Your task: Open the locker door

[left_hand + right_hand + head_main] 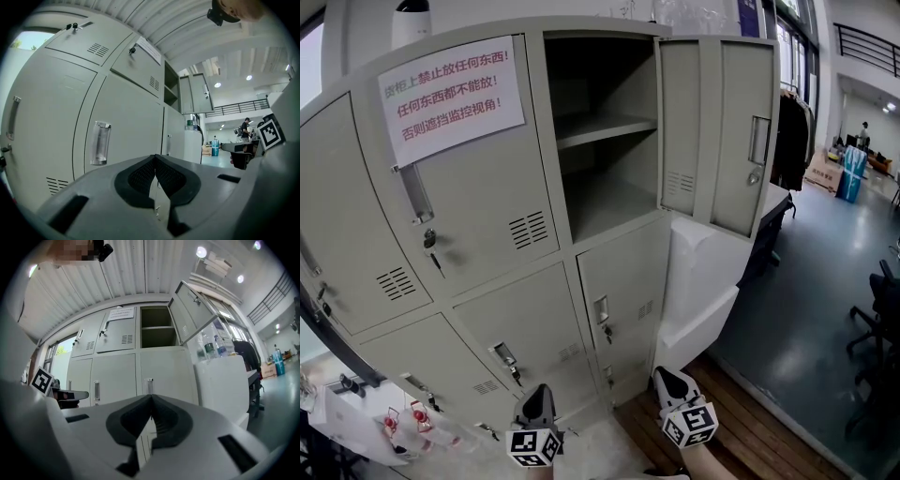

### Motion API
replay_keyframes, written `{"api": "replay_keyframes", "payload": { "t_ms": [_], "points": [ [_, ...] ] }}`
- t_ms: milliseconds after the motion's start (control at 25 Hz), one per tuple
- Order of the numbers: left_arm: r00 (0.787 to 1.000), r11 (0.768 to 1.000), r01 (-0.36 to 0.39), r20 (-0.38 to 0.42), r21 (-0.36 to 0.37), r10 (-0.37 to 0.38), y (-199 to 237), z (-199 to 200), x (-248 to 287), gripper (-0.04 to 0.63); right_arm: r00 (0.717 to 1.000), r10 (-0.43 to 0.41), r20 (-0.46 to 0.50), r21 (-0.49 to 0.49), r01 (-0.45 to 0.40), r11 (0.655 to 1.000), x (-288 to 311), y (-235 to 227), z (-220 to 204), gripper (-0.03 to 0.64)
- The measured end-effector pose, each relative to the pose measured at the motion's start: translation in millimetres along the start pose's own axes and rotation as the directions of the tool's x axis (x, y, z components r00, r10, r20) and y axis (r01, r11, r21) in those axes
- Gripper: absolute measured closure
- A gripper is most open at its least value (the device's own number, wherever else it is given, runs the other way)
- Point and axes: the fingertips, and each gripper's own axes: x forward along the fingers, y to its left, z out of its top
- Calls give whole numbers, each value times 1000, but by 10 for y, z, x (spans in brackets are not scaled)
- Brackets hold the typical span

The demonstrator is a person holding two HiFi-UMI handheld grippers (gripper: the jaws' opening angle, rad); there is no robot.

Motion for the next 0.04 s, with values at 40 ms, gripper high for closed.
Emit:
{"api": "replay_keyframes", "payload": {
  "t_ms": [40],
  "points": [
    [1000, 1000, -1, -6, -1, 1, 4, -7, 7, 591, 1000, -4, -2, 6, 4, 1000, 1, 5, -21, 604]
  ]
}}
